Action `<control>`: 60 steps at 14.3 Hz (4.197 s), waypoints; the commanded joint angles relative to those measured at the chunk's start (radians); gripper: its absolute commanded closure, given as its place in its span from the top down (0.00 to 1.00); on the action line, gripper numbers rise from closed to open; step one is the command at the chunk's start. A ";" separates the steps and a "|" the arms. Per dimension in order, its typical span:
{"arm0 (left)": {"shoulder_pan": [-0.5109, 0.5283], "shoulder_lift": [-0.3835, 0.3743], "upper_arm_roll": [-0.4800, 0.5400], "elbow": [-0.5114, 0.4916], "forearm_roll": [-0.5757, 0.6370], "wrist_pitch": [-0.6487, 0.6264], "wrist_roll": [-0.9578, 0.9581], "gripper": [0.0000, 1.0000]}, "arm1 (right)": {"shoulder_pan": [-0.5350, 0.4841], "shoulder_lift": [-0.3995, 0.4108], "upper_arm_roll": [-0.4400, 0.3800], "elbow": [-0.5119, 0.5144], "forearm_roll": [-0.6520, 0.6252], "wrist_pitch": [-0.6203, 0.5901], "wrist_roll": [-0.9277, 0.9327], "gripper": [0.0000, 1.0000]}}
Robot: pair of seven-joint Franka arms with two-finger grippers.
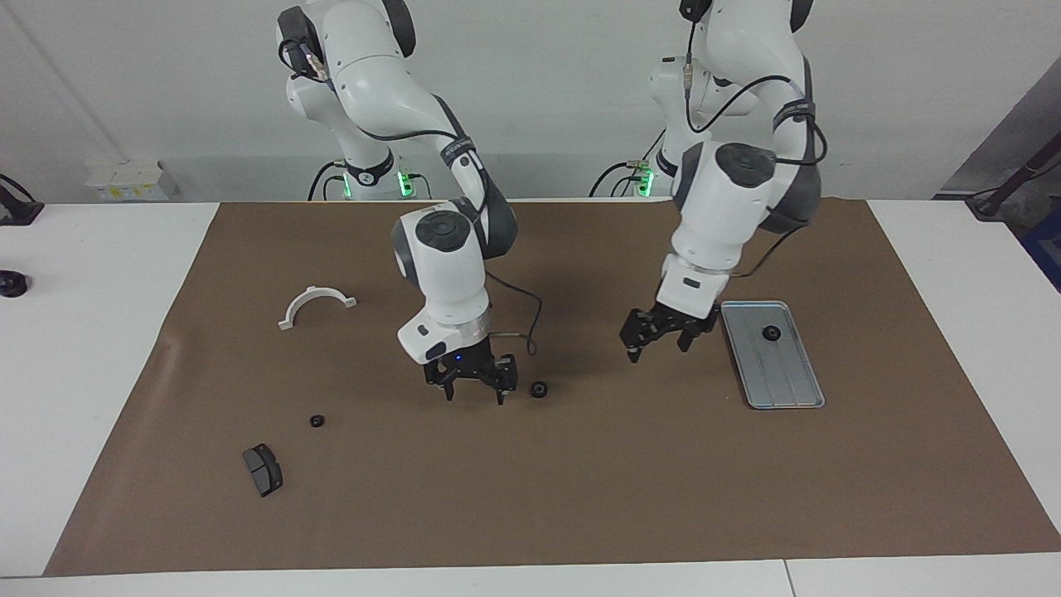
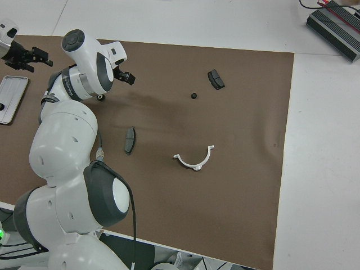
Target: Place bearing gear from tray to pile
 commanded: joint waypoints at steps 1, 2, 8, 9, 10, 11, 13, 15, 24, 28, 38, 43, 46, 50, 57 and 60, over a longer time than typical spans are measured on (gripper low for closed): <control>0.104 -0.035 -0.011 -0.039 -0.004 -0.054 0.101 1.00 | 0.066 0.031 -0.003 0.003 0.000 0.027 0.033 0.92; 0.138 -0.048 -0.011 -0.076 -0.004 -0.051 0.132 1.00 | 0.091 0.043 -0.003 0.005 -0.003 0.030 0.043 0.91; 0.317 -0.143 -0.008 -0.384 -0.004 0.164 0.315 1.00 | 0.128 0.081 -0.003 -0.007 -0.052 0.073 0.050 0.81; 0.337 -0.143 -0.010 -0.404 -0.004 0.170 0.342 1.00 | 0.122 0.081 -0.003 -0.007 -0.055 0.077 0.047 0.79; 0.343 -0.139 -0.008 -0.417 -0.005 0.177 0.383 1.00 | 0.117 0.083 -0.003 -0.007 -0.056 0.084 0.040 0.75; 0.350 -0.137 -0.008 -0.435 -0.005 0.184 0.399 1.00 | 0.114 0.084 -0.003 -0.007 -0.062 0.090 0.033 0.74; 0.366 -0.146 -0.010 -0.487 -0.005 0.203 0.391 0.96 | 0.106 0.094 -0.003 -0.012 -0.067 0.116 0.031 0.70; 0.362 -0.151 -0.010 -0.538 -0.005 0.252 0.385 0.73 | 0.105 0.095 -0.003 -0.021 -0.067 0.120 0.030 0.66; 0.363 -0.139 -0.008 -0.552 -0.004 0.274 0.399 0.56 | 0.118 0.094 -0.003 -0.040 -0.067 0.127 0.030 0.47; 0.371 -0.139 -0.005 -0.536 -0.001 0.240 0.443 0.56 | 0.117 0.094 -0.003 -0.040 -0.067 0.127 0.030 0.26; 0.371 -0.151 -0.005 -0.610 -0.001 0.289 0.450 0.39 | -0.038 0.074 -0.006 -0.007 -0.069 0.041 -0.067 0.14; 0.371 -0.143 -0.005 -0.527 -0.001 0.202 0.453 0.55 | -0.188 0.006 -0.006 -0.026 -0.059 -0.169 -0.173 0.15; 0.373 -0.150 -0.007 -0.573 -0.001 0.246 0.471 0.56 | -0.266 -0.056 -0.004 -0.079 -0.058 -0.215 -0.213 0.15; 0.371 -0.150 -0.007 -0.607 -0.001 0.283 0.473 0.52 | -0.322 -0.095 -0.006 -0.173 0.040 -0.199 -0.202 0.16; 0.365 -0.136 -0.007 -0.538 -0.001 0.224 0.482 0.00 | -0.313 -0.176 -0.006 -0.326 0.042 -0.214 -0.115 0.37; 0.341 -0.130 -0.014 -0.364 -0.001 0.061 0.480 0.00 | -0.310 -0.186 -0.006 -0.330 0.042 -0.216 -0.087 0.97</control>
